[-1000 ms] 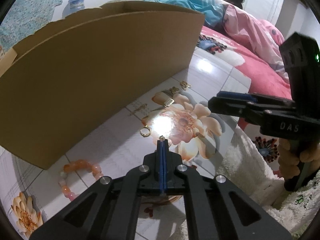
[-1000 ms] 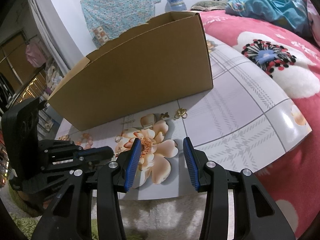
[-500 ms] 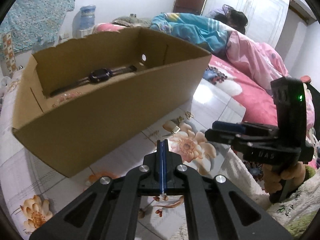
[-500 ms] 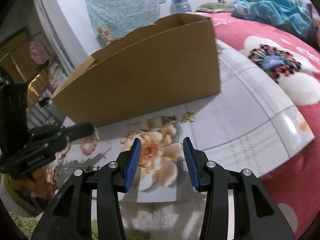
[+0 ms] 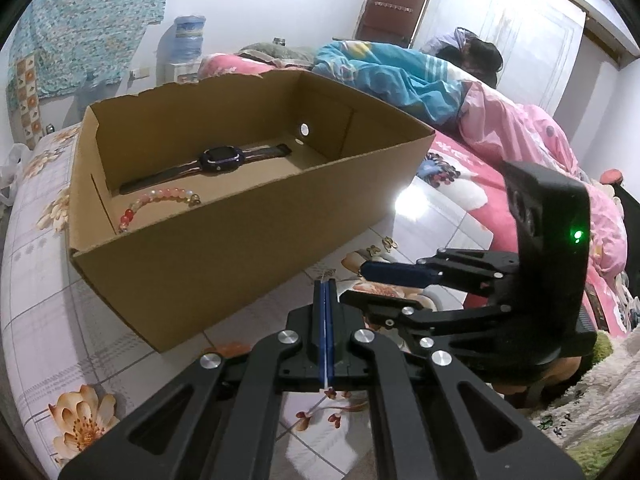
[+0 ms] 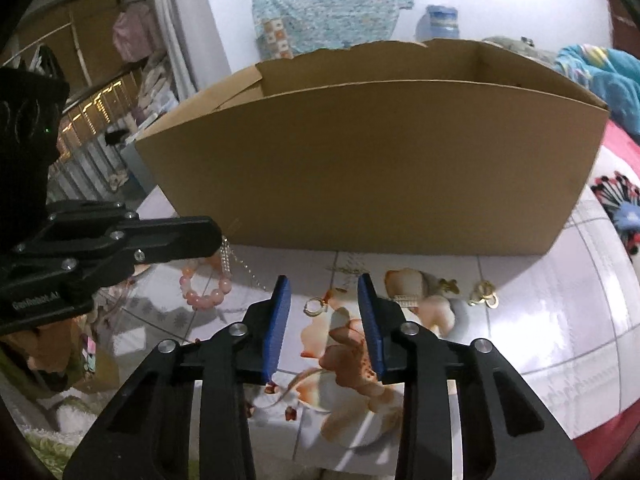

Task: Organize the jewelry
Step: 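Carry the pink bracelet into the box and open the left tool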

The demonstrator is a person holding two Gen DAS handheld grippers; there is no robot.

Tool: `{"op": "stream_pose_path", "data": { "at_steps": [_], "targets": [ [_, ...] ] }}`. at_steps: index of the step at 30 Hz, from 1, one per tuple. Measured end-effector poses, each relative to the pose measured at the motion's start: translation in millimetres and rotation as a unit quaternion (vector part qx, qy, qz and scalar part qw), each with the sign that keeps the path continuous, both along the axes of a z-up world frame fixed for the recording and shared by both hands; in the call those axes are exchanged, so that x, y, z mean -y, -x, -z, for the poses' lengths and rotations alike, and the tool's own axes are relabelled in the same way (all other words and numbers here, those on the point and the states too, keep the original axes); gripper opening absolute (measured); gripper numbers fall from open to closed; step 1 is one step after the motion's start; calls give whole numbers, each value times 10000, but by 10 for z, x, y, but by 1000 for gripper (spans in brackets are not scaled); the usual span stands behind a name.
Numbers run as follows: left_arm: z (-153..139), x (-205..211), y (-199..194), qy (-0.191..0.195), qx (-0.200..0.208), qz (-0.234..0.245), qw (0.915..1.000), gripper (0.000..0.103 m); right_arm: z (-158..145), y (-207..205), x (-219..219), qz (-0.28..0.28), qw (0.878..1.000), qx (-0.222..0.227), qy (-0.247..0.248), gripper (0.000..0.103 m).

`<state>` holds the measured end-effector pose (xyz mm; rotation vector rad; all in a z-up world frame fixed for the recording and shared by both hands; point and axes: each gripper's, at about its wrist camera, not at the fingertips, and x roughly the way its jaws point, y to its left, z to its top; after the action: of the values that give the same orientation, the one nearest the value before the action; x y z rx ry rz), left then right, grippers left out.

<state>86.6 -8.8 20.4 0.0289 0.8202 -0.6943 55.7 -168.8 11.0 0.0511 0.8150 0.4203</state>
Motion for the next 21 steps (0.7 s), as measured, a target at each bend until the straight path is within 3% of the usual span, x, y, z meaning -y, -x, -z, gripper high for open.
{"op": "stream_pose_path", "data": {
  "at_steps": [10,21],
  "targets": [
    [-2,-61,-27,118,-12,57,9999,0,96,-106,-221,-146,9992,-102,366,17],
    [3,-57,-34,134,-20,61,9999,0,133,-57,-299,-218,9977,-49,641,15]
  ]
}}
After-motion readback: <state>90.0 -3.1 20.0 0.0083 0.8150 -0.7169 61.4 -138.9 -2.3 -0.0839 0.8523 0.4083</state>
